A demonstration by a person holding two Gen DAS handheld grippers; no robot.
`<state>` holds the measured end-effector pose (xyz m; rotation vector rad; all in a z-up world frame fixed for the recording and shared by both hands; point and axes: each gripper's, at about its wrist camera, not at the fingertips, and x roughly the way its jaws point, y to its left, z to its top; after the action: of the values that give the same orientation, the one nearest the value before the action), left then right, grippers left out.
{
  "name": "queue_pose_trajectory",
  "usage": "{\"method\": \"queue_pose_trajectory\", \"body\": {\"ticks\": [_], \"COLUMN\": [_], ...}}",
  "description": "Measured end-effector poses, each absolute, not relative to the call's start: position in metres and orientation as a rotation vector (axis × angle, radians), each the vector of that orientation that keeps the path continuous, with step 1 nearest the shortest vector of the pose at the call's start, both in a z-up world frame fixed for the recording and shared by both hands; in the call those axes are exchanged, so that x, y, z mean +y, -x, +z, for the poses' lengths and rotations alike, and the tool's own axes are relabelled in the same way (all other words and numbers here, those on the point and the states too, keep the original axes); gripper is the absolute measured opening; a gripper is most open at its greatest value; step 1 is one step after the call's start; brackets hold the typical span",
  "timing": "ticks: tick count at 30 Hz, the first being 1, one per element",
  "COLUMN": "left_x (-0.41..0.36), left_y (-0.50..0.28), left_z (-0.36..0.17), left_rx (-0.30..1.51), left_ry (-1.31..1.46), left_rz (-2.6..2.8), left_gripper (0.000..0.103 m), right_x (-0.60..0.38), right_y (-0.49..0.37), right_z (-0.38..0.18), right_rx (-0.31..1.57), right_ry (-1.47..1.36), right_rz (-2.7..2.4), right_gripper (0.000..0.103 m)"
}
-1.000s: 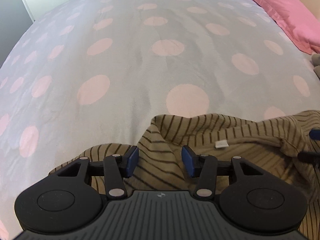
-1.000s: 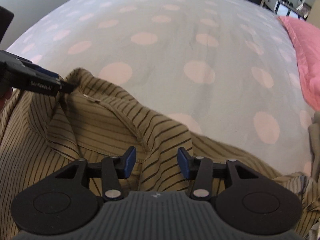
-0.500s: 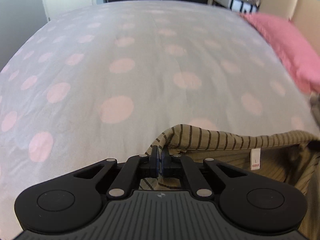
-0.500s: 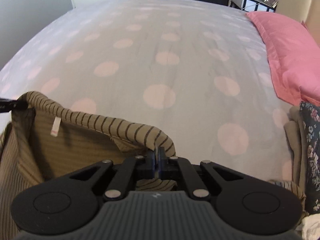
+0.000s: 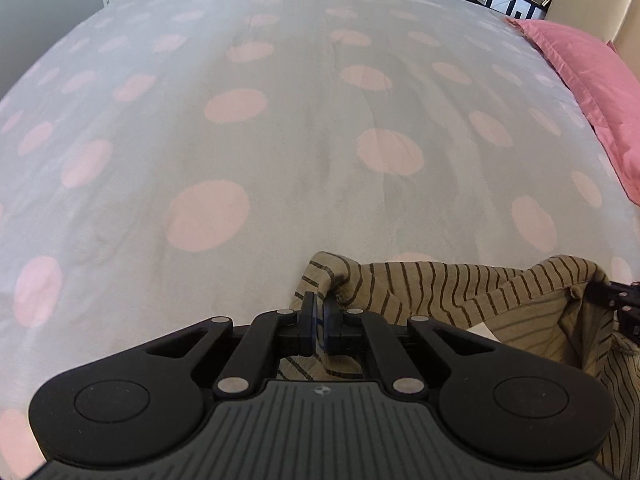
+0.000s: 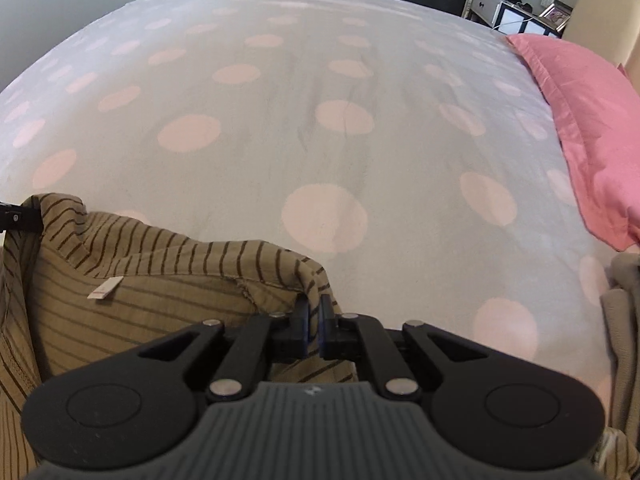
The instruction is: Fold clothes
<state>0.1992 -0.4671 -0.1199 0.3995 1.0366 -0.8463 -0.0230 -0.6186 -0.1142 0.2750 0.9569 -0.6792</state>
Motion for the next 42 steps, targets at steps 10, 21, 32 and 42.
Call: {"method": "queue_pose_trajectory", "body": {"ticks": [10, 21, 32, 42], "left_x": [-0.438, -0.393, -0.399, -0.342], "left_y": [-0.195, -0.205, -0.198, -0.24], "left_z": [-0.087, -0.073, -0.116, -0.13], "left_rx": [0.876, 0.859, 0.888, 0.914], "left_ry": [-0.395, -0.471, -0.648, -0.614], "left_rz": [-0.926, -0.842, -0.921, -0.826], "left_gripper": [0.051, 0.051, 0.051, 0.051], "right_x": [-0.629, -0.612, -0.618, -0.624], "right_y": [0.075, 0.114, 0.118, 0.177], "right_z": [-0.07, -0.057, -0.053, -0.085], "right_rx": [0.86, 0.875, 0.795, 0.932], "right_ry": [-0.299, -0.271, -0.447, -0.162], "right_rz": [-0.59, -0.567, -0.463, -0.578], "right_gripper": [0.043, 0.05, 0.056, 0.053]}}
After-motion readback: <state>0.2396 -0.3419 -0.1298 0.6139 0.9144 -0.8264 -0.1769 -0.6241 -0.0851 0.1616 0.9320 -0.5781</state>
